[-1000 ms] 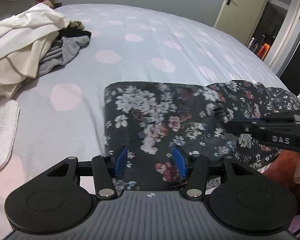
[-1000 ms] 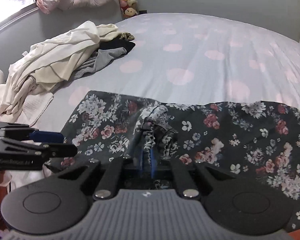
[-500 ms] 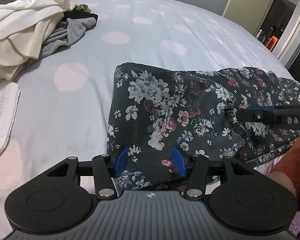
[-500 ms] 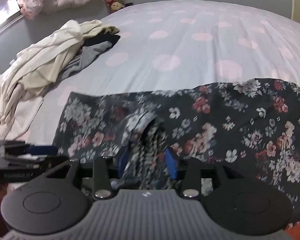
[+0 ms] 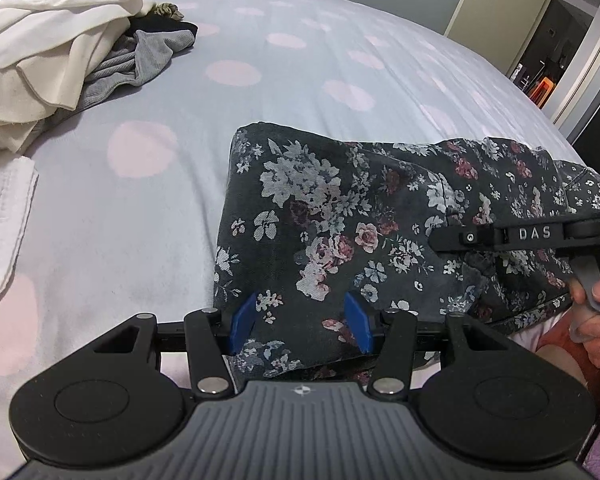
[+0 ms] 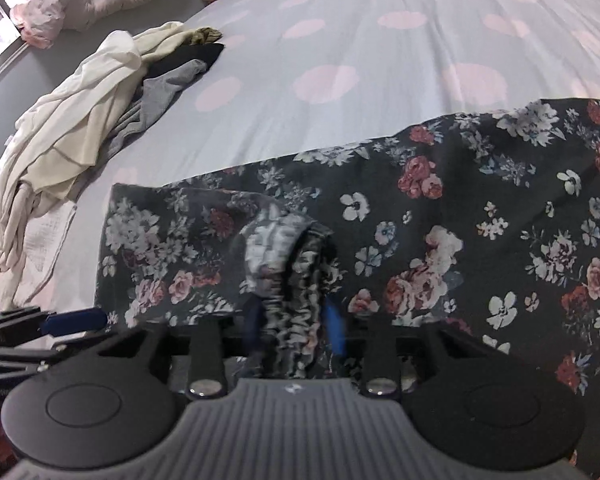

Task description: Fold clothes

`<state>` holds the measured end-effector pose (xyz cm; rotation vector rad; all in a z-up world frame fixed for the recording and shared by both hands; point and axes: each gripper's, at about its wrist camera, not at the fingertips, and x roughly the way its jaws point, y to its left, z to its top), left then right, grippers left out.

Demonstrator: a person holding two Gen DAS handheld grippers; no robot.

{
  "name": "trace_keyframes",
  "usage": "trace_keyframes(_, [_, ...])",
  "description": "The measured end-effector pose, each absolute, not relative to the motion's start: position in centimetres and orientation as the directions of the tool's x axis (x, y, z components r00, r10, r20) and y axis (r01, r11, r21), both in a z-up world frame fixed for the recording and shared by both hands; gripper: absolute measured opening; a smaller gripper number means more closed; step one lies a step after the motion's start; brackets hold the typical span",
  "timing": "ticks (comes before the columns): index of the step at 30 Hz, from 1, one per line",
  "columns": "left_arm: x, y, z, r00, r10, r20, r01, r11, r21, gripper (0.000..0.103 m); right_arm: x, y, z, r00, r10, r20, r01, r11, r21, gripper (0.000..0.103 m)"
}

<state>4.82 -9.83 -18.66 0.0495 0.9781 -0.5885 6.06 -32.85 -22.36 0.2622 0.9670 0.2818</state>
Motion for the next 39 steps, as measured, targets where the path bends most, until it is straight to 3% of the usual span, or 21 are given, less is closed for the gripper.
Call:
trace_keyframes(6, [4.9, -9.5, -18.5, 0.423, -0.449, -0.787, 0.48, 0.848, -0.226, 0.048, 5.2, -32.4, -21.5, 0.576, 0.348, -0.74, -0.158, 0.935, 0.316, 0.019])
trace_keyframes(16, [4.6, -8.0, -16.2, 0.508, -0.469, -0.722, 0.441, 0.862, -0.249, 0.048, 4.2, -32.2, -15.8, 0.641, 0.377, -0.669, -0.223, 0.925, 0.308, 0.018])
trace_keyframes(25, [5.0, -6.5, -14.2, 0.57, -0.451, -0.687, 0.391, 0.884, -0.255, 0.048, 5.1, -34.6, -10.2, 0.646, 0.42, -0.638, -0.196, 0.898, 0.393, 0.017])
trace_keyframes(39, [5.0, -8.8, -13.3, 0.532, -0.481, -0.697, 0.458, 0.856, -0.241, 0.048, 4.3, -42.7, -0.9, 0.72, 0.282, -0.635, -0.152, 0.956, 0.251, 0.017])
